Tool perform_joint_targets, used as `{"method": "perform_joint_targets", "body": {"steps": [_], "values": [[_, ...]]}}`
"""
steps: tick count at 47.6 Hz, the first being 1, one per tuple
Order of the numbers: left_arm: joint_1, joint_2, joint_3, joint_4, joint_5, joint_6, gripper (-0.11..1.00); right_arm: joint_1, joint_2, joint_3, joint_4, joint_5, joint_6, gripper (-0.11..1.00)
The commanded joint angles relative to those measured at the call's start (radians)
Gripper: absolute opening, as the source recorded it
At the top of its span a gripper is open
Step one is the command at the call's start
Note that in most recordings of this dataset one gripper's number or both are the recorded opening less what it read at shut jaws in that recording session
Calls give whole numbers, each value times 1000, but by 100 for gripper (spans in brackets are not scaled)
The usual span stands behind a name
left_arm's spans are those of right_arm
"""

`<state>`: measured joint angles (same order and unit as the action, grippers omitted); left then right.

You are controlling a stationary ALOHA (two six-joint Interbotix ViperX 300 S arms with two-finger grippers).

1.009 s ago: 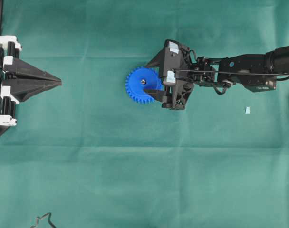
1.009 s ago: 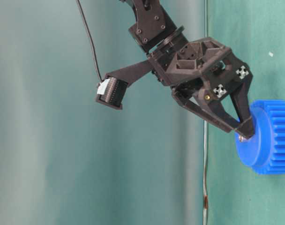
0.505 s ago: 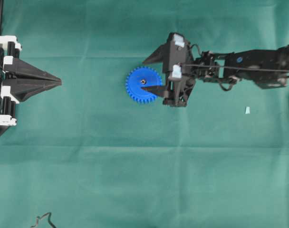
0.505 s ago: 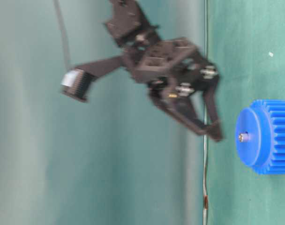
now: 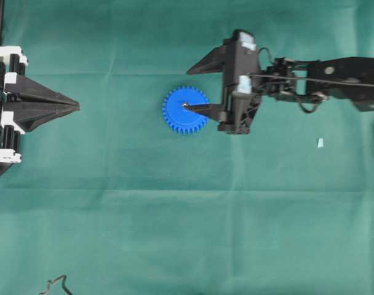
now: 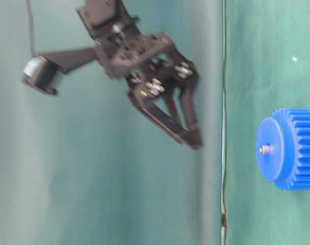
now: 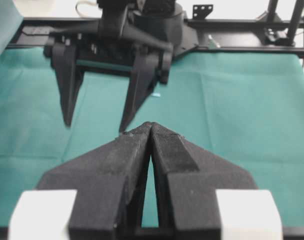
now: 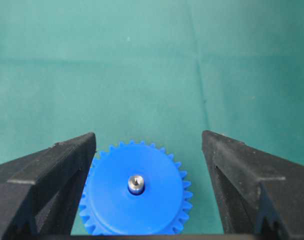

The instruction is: Insert the shaft into the center hole of the gear.

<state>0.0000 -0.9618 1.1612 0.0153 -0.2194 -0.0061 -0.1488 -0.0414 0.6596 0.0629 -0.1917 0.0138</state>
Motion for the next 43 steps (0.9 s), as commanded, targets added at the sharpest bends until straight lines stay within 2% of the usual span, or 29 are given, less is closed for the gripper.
{"method": "perform_joint_targets", "body": {"steps": [1,29,43], "values": [[2,8,-21,3,-6,-2,0,3,-84,12,0,-2,2,88],[2,3,-21,3,-6,-5,0,6,-594,325,6,34,3,87],[2,6,-20,3,-6,-5,0,6,-709,396,6,46,5,87]]}}
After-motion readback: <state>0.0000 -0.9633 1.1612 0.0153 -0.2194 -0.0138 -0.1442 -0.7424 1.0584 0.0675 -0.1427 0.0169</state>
